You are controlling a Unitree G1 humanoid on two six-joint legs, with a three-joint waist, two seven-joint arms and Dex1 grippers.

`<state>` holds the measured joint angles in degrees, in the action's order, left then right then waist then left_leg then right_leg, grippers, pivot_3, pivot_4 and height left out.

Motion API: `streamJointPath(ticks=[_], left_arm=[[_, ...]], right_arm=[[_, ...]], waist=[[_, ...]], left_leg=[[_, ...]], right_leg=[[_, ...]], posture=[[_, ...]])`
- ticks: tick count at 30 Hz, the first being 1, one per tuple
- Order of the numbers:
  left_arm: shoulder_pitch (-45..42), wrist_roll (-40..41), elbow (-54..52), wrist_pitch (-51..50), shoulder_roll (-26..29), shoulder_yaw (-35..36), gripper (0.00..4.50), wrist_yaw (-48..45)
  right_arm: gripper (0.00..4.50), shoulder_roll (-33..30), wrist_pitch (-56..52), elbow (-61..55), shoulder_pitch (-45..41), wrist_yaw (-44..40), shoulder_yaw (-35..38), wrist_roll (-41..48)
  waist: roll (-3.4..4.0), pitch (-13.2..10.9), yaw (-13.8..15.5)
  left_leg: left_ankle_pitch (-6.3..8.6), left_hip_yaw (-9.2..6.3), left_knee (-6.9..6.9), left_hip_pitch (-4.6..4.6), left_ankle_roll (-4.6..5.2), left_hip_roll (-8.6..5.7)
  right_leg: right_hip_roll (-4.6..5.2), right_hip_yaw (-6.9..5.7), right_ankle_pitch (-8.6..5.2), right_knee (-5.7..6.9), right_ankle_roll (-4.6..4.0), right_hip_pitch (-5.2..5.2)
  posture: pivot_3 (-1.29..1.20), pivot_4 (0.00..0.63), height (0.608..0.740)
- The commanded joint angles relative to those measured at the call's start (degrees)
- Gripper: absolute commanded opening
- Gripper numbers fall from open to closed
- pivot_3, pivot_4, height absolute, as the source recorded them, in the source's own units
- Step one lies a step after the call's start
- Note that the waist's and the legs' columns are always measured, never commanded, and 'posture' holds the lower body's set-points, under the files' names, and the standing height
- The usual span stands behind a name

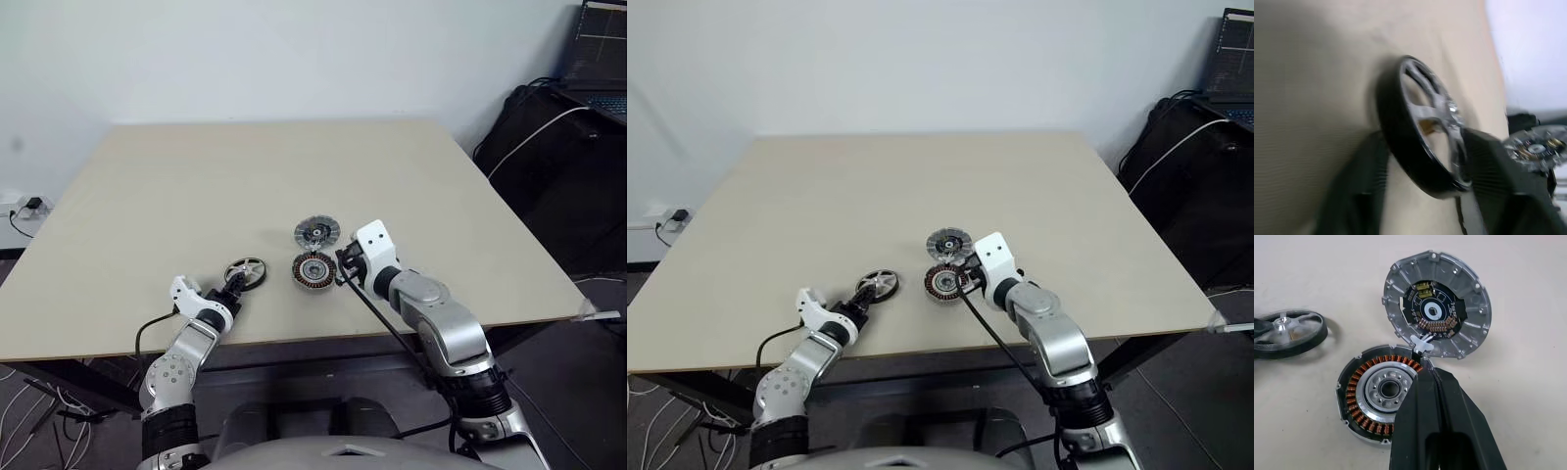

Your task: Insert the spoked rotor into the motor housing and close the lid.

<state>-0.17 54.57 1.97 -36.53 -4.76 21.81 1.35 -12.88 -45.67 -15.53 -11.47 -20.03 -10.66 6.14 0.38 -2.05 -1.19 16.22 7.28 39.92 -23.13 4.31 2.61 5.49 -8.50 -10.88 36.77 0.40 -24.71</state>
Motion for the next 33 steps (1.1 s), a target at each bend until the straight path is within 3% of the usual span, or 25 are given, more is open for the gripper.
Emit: streamJointPath(ticks=[1, 4, 11, 19, 27, 33], left_arm=[[0.22, 1.0, 0.31, 2.16, -6.08, 0.45, 0.91, 3.21], [1.99, 2.38, -1.58, 2.43, -5.36, -0.86, 0.47, 3.72], [8.91, 1.99, -10.79, 5.03, -2.67, -7.26, 0.47, -6.01], [12.09, 10.45, -17.53, 4.93, -3.35, -12.75, 0.47, -20.67], [3.77, 13.25, -9.14, 3.89, -4.23, -17.19, 0.47, -21.35], [-3.75, 10.69, 0.9, 3.49, -4.77, -18.65, 0.47, -21.81]], right_arm=[[0.0, -0.14, 0.09, -2.5, -0.22, 0.3, 1.13, 0.68], [0.0, -0.28, -0.06, -2.89, -0.06, 0.28, 1.16, 0.72], [0.0, -1.38, -1.06, -5.91, 1.43, -0.29, 1.64, 1.31], [0.0, -3.55, -1.92, -7.66, 2.7, -0.17, 3.62, 2.32], [0.0, -7.23, -3.21, -10.98, 5.0, -3.47, 2.29, 4.18], [0.0, -8.77, -4.84, -13.79, 8.87, -4.32, 1.72, 5.42]], waist=[[-0.01, 0.01, -0.03], [-0.05, 0.06, -0.31], [-0.05, 0.05, -0.44], [-0.12, -0.11, 0.45], [-0.08, -0.14, 0.54], [-0.09, -0.14, 0.53]], left_leg=[[0.01, 0.01, -0.01, 0.08, 0.0, 0.0], [0.03, 0.01, -0.06, 0.3, 0.0, 0.0], [0.04, 0.03, -0.38, 0.28, -0.05, 0.02], [0.1, 0.0, -0.59, 0.09, -0.02, -0.02], [0.12, -0.01, -0.62, 0.07, 0.05, -0.05], [0.07, 0.01, -0.6, -0.03, 0.12, -0.06]], right_leg=[[0.01, 0.0, -0.01, -0.02, -0.01, 0.03], [0.08, 0.02, -0.01, -0.09, -0.01, 0.2], [0.08, 0.01, -0.07, -0.26, -0.12, 0.13], [0.06, -0.06, -0.06, -0.74, -0.1, 0.09], [-0.08, -0.08, -0.05, -0.81, -0.07, 0.13], [-0.14, -0.06, -0.02, -0.81, -0.02, 0.2]], posture=[[0.0, 0.0, 0.74], [0.0, 0.0, 0.74], [0.0, 0.0, 0.74], [0.0, 0.0, 0.74], [0.0, 0.0, 0.74], [0.0, 0.0, 0.74]])
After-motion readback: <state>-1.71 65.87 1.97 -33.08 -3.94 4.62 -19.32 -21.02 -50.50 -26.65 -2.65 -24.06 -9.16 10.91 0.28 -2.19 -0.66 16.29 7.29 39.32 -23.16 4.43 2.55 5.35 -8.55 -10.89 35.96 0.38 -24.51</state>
